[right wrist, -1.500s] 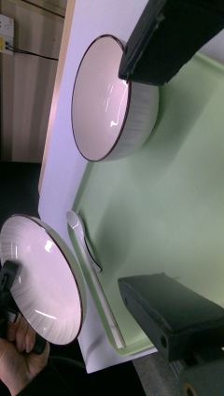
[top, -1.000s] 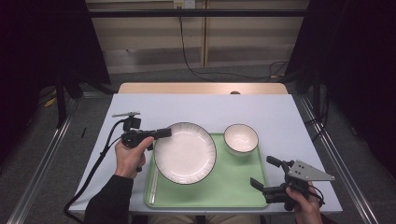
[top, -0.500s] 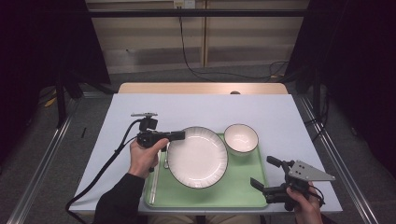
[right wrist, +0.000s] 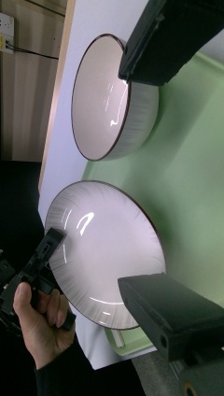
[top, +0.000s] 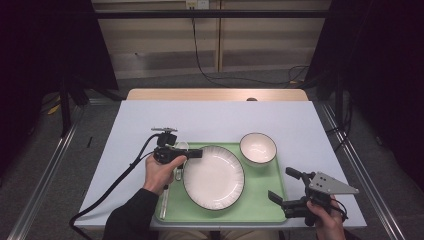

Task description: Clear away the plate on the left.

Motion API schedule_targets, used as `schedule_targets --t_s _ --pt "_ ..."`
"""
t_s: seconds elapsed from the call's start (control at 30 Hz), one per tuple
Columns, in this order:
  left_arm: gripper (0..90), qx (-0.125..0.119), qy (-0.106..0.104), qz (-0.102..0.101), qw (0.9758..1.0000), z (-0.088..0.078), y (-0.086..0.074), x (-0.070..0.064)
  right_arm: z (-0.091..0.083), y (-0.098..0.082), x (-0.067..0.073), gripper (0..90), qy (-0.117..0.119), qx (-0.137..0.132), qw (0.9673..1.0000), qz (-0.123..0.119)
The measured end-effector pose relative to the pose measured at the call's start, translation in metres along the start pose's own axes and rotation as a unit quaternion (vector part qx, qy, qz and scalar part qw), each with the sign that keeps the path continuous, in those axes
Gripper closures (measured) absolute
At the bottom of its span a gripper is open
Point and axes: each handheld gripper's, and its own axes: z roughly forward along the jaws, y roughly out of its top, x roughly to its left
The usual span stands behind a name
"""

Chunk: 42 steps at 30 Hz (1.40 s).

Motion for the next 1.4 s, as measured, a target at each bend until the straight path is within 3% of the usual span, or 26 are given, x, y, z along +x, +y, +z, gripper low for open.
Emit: schedule_targets --t_s 0.17,0.33,0.67,0.9,1.17,1.23,1.4 --pt "80.8 0.012 -0.003 -0.007 0.9999 0.008 -0.004 0.004 0.001 0.000 0.000 2.2 -0.002 -0.002 1.0000 0.000" --pt "82.7 0.017 0.025 0.012 0.9995 0.010 -0.006 0.005 0.001 0.000 0.000 2.2 -0.002 -0.001 1.0000 0.000" --pt "84.1 0.029 0.040 0.034 0.9982 0.012 -0.010 0.012 0.001 0.000 0.000 2.2 -0.001 0.001 1.0000 0.000" --pt "84.2 0.035 0.042 0.033 0.9980 0.014 -0.011 0.017 0.001 0.000 0.000 2.2 -0.002 0.001 1.0000 0.000" --pt "83.9 0.059 0.074 0.045 0.9945 0.022 -0.017 0.019 0.001 0.000 0.000 2.2 0.000 0.003 1.0000 0.000" --pt "84.1 0.055 0.067 0.041 0.9955 0.022 -0.017 0.019 0.001 -0.001 0.000 2.2 -0.001 0.003 1.0000 0.001" --pt "84.3 0.055 0.069 0.049 0.9949 0.023 -0.017 0.019 0.001 -0.001 0.000 2.2 -0.001 0.002 1.0000 0.001"
